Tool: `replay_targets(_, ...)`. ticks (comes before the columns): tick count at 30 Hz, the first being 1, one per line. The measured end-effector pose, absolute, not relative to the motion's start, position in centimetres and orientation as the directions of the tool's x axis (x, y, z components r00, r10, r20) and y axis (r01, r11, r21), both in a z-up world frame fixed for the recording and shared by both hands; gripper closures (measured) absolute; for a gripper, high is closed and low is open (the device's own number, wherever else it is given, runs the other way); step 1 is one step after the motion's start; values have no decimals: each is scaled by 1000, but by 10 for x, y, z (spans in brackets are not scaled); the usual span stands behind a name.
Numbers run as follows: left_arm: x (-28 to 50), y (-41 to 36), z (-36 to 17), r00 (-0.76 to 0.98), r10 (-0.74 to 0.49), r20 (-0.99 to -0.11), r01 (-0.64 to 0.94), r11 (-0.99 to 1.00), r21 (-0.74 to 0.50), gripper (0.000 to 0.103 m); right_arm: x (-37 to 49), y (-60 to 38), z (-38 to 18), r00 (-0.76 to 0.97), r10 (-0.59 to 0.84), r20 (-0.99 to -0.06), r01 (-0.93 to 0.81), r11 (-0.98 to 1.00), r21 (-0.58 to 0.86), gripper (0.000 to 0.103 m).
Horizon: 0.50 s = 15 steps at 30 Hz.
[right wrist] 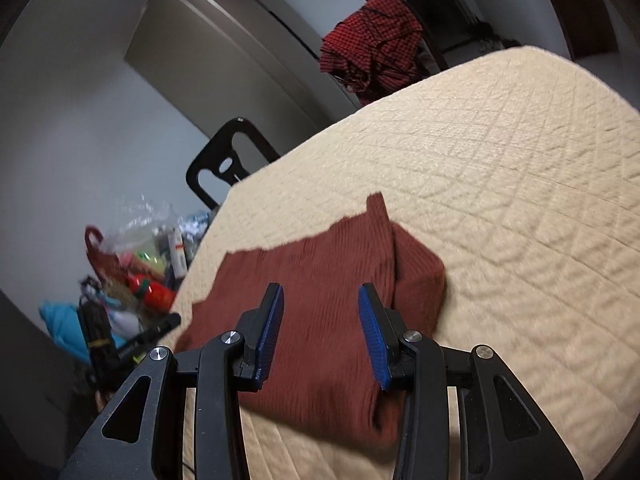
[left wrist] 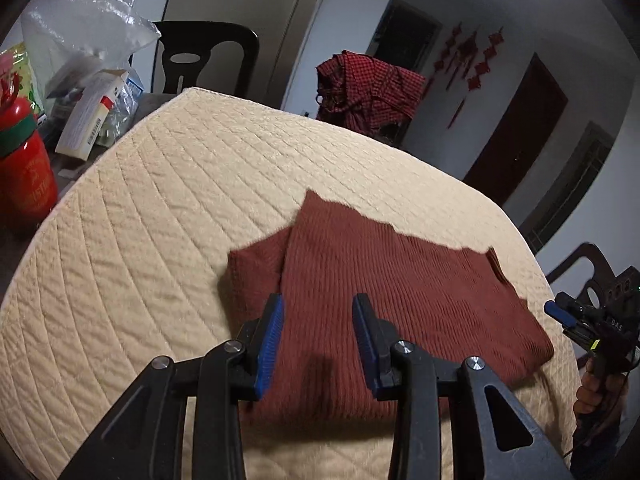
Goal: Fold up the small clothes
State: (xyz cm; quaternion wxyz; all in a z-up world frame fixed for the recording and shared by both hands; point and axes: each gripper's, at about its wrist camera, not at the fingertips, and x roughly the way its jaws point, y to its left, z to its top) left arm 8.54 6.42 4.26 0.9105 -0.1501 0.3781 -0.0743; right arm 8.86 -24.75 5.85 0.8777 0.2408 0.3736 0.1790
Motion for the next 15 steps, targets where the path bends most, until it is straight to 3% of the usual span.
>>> replay_targets(5, 67, 62, 34, 706, -219, -674, 33, 960, -278, 65, 57, -242, 45, 651, 411, -638, -121, 886, 447, 63)
replay_targets(6, 67, 62, 31, 701, -214, -681, 29, 962, -273, 65, 55, -240, 39, 635, 391, -666, -116, 901, 417, 66)
replay_targets(7, 68, 62, 29, 696, -210, -686, 24, 962, -270, 65, 55, -237, 34, 622, 370, -690, -114, 915, 388, 81)
replay_targets(9, 69, 62, 22, 689, -202, -696, 13, 964, -267, 65, 54, -236, 28, 617, 346, -707, -106, 927, 361, 92)
replay_targets(15, 73, 63, 13, 665, -179, -725, -19, 967, -255, 65, 54, -251, 16, 608, 307, -732, -35, 932, 362, 94)
